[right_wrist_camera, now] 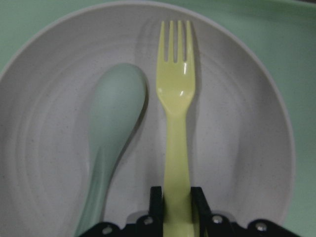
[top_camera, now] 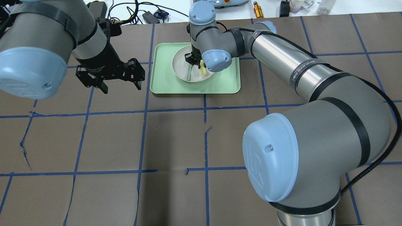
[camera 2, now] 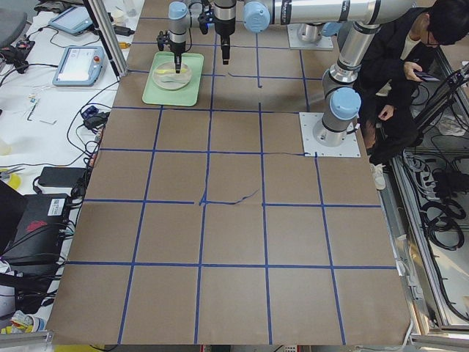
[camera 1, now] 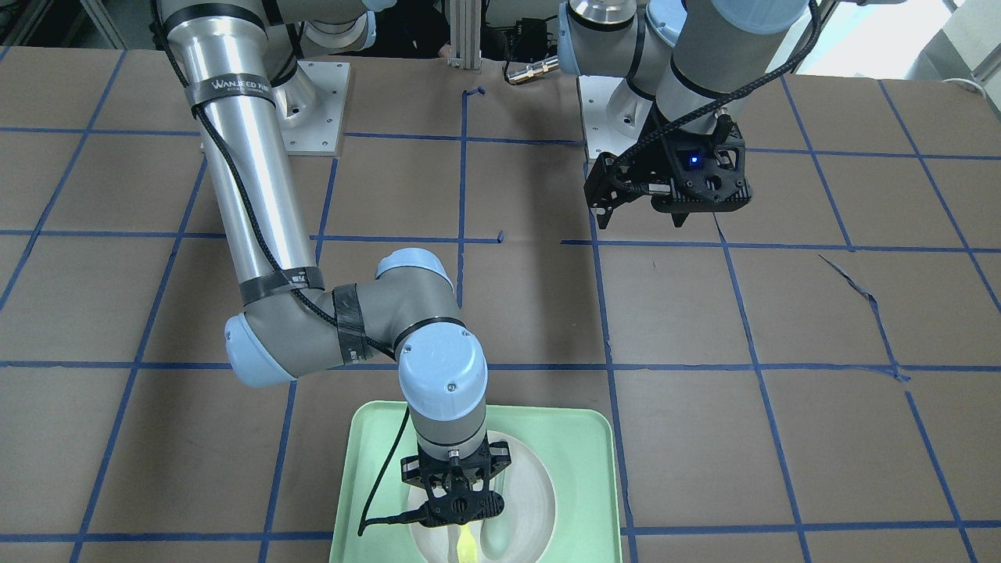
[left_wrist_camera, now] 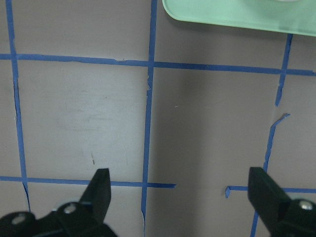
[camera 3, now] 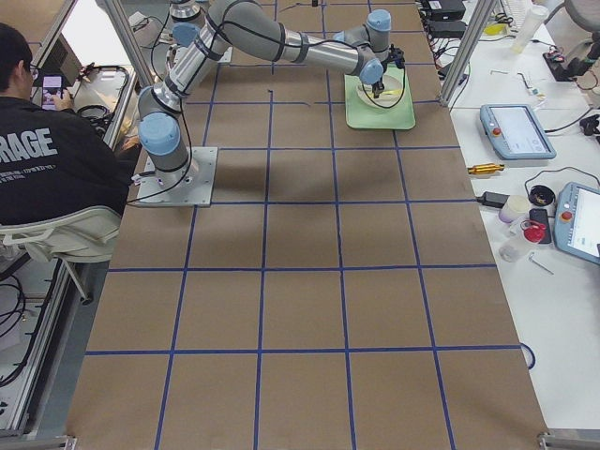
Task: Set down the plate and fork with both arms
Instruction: 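Lift the yellow fork out of the plate with the right gripper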
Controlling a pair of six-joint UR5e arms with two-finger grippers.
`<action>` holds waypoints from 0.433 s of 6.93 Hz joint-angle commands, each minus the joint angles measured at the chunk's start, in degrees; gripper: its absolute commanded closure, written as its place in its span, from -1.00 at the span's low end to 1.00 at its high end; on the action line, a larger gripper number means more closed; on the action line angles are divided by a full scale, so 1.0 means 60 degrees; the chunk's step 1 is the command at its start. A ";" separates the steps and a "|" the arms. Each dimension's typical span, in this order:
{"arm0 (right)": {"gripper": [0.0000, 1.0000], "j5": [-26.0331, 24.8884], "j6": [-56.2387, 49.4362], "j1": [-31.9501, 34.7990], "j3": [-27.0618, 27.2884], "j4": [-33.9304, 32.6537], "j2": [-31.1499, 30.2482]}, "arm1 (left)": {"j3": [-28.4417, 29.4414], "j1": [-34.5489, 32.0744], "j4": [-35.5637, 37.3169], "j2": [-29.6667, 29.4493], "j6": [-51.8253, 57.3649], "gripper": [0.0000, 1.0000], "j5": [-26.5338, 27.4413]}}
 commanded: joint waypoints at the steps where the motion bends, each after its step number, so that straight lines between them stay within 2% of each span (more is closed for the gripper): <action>1: 0.61 -0.0156 -0.0050 -0.0282 0.0378 0.0061 -0.0650 | -0.0010 0.0000 0.0000 -0.0015 -0.0010 -1.00 0.0000; 3: 0.60 0.0003 0.0347 -0.0984 0.1255 0.0150 -0.1033 | -0.0025 -0.0058 -0.0014 -0.0030 -0.0054 -1.00 0.0000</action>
